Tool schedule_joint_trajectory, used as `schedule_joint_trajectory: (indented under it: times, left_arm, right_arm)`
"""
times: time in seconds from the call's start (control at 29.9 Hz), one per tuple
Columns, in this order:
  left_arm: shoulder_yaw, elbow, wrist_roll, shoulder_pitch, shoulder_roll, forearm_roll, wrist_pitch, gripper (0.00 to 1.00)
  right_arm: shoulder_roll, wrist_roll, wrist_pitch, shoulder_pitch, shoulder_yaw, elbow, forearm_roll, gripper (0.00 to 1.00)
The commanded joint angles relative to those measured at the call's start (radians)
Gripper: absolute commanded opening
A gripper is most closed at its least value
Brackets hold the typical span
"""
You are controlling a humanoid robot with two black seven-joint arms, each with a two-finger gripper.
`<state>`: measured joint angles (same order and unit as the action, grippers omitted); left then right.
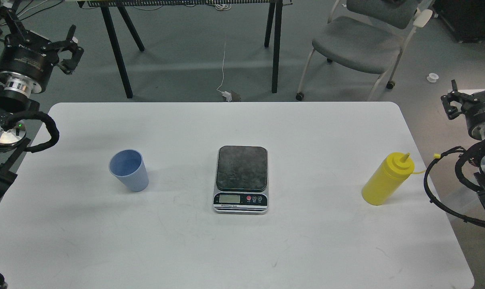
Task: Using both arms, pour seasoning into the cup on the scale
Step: 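Reach the left gripper down to the light-blue cup and grasp it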
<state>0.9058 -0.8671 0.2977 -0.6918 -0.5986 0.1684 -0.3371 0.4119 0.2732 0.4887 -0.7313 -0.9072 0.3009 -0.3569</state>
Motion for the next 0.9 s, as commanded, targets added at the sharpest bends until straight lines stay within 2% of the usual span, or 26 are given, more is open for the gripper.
schedule_joint_trajectory:
  times: [0.0, 0.23, 0.37, 0.43, 0.57, 0.67, 0.87]
  left_arm:
    - [-0.002, 0.002, 0.001, 0.012, -0.001, -0.006, 0.004, 0.99]
    - [-0.002, -0.009, -0.002, 0.015, -0.009, -0.043, 0.0, 0.99]
    - [-0.038, -0.058, 0.001, 0.037, -0.032, -0.148, -0.04, 0.99]
    - [-0.041, -0.117, 0.017, 0.043, -0.078, -0.303, -0.039, 0.99]
    - [-0.044, -0.223, 0.08, 0.044, -0.13, -0.652, 0.015, 0.99]
    - [-0.064, -0.282, 0.081, 0.044, -0.153, -0.941, 0.067, 0.99]
    - [-0.119, -0.289, 0.096, 0.035, -0.151, -1.525, 0.124, 0.96]
  right_arm:
    - [-0.002, -0.002, 0.0, 0.003, 0.001, 0.009, 0.0, 0.99]
    - [0.008, -0.002, 0.0, 0.003, 0.001, 0.015, -0.002, 0.99]
    - [0.015, -0.002, 0.0, 0.006, 0.001, 0.017, -0.002, 0.99]
    - [0.027, -0.002, 0.0, 0.009, 0.001, 0.017, -0.004, 0.99]
    - [0.044, 0.0, 0.0, 0.026, -0.009, 0.017, -0.005, 0.99]
    - [0.064, 0.0, 0.0, 0.033, -0.021, 0.03, -0.005, 0.99]
    - [0.091, 0.004, 0.0, 0.079, -0.041, 0.093, -0.005, 0.99]
